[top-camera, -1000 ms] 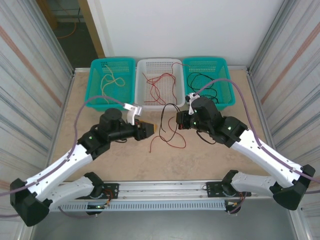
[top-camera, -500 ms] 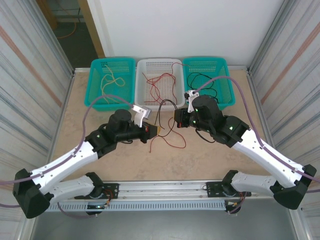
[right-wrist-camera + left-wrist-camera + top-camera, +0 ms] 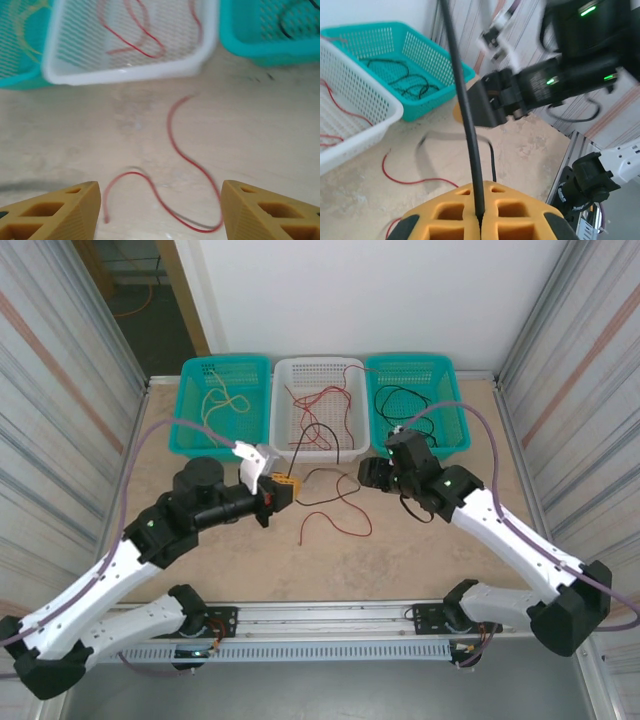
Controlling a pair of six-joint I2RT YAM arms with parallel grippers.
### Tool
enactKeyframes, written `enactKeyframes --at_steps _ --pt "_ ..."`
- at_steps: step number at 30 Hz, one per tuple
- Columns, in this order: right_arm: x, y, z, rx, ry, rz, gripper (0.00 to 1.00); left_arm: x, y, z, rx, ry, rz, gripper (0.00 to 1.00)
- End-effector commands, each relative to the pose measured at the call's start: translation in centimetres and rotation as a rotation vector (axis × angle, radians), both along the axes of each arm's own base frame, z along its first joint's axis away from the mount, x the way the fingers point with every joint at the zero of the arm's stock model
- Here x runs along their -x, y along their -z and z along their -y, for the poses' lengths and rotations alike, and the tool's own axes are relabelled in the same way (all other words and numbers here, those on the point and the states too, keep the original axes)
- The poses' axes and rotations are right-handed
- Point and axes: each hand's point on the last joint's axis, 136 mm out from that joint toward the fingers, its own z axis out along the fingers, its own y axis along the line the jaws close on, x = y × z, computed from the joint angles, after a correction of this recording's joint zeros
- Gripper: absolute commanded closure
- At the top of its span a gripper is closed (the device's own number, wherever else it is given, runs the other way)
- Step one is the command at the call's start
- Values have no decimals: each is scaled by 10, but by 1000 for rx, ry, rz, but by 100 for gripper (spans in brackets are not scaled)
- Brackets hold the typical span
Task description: Untangle the cables
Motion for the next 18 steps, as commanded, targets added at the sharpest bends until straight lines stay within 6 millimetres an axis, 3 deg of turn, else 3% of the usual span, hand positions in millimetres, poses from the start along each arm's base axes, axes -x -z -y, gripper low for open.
enactKeyframes --at_steps 1,4,7,10,15,18 --pt "11 22 4 -1 18 -88 37 11 -18 -10 -15 32 106 100" --pt "13 25 7 8 22 -98 36 8 -23 -18 -7 8 119 100" --pt "16 8 4 3 -14 -54 38 4 -26 -25 7 -10 116 100" --pt "25 -34 -6 -53 -93 93 38 2 -23 -26 3 -17 110 100" --pt "61 -120 -45 -203 -347 351 40 0 -20 -24 3 -15 120 100" --pt "75 -150 -63 -230 -441 417 39 -1 -21 -24 6 -19 126 100"
